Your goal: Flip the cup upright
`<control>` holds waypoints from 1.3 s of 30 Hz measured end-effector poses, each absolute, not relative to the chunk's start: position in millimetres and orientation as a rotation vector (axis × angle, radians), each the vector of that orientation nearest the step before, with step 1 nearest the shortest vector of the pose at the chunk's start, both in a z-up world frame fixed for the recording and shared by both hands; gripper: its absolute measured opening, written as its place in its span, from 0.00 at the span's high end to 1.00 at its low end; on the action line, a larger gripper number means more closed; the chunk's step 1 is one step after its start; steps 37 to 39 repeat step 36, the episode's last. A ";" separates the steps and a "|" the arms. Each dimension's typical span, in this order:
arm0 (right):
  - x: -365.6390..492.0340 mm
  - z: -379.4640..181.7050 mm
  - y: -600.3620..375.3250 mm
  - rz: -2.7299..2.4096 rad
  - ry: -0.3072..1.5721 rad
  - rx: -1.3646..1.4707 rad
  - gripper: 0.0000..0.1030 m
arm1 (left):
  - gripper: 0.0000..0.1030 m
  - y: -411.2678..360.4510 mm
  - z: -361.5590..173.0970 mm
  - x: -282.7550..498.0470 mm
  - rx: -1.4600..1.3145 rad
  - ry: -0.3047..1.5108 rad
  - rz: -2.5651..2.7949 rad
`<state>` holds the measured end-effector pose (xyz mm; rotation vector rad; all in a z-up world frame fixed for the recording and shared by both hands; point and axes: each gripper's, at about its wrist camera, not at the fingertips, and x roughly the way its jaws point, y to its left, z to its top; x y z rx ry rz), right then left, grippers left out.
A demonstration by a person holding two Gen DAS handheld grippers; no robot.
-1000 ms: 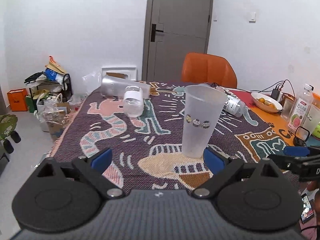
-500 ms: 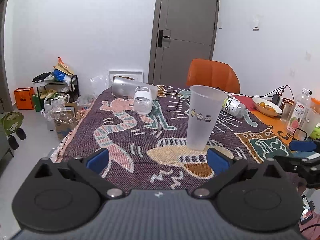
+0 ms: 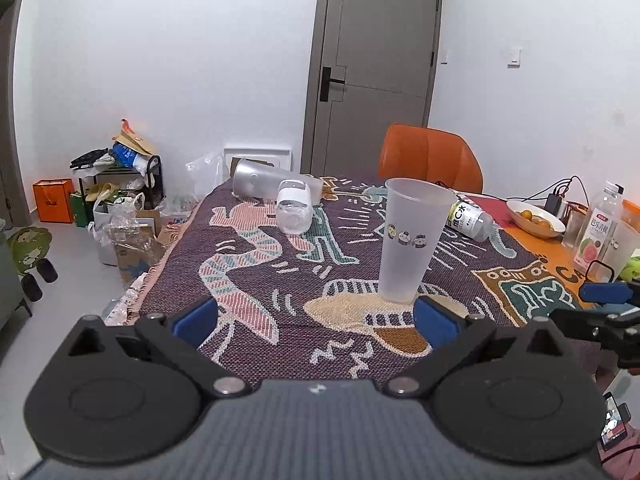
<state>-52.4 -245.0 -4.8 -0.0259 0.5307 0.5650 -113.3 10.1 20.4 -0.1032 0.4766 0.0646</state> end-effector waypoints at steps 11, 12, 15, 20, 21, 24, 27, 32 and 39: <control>-51.3 -8.4 -246.5 0.565 0.535 -0.017 0.00 | 0.00 8.1 21.0 -117.0 -0.095 0.472 0.066; -51.4 -8.6 -246.2 0.567 0.536 -0.018 0.00 | 0.00 8.0 21.3 -117.5 -0.094 0.470 0.067; -51.5 -9.2 -245.7 0.567 0.535 -0.020 0.00 | 0.00 8.2 21.8 -117.0 -0.094 0.471 0.067; -52.0 -9.1 -245.0 0.569 0.534 -0.026 0.00 | 0.00 7.6 23.5 -119.4 -0.089 0.467 0.058; -52.5 -9.1 -245.1 0.569 0.533 -0.027 0.00 | 0.00 7.5 23.9 -120.2 -0.088 0.465 0.056; -53.0 -9.2 -245.3 0.568 0.531 -0.030 0.00 | 0.00 7.5 22.8 -119.9 -0.088 0.467 0.057; -52.7 -8.7 -245.7 0.567 0.531 -0.030 0.00 | 0.00 8.7 22.0 -119.4 -0.090 0.475 0.060; -53.9 -8.1 -244.8 0.567 0.530 -0.035 0.00 | 0.00 8.6 21.2 -117.6 -0.092 0.484 0.059; -53.7 -8.6 -245.0 0.568 0.531 -0.033 0.00 | 0.00 7.4 20.1 -117.9 -0.088 0.488 0.054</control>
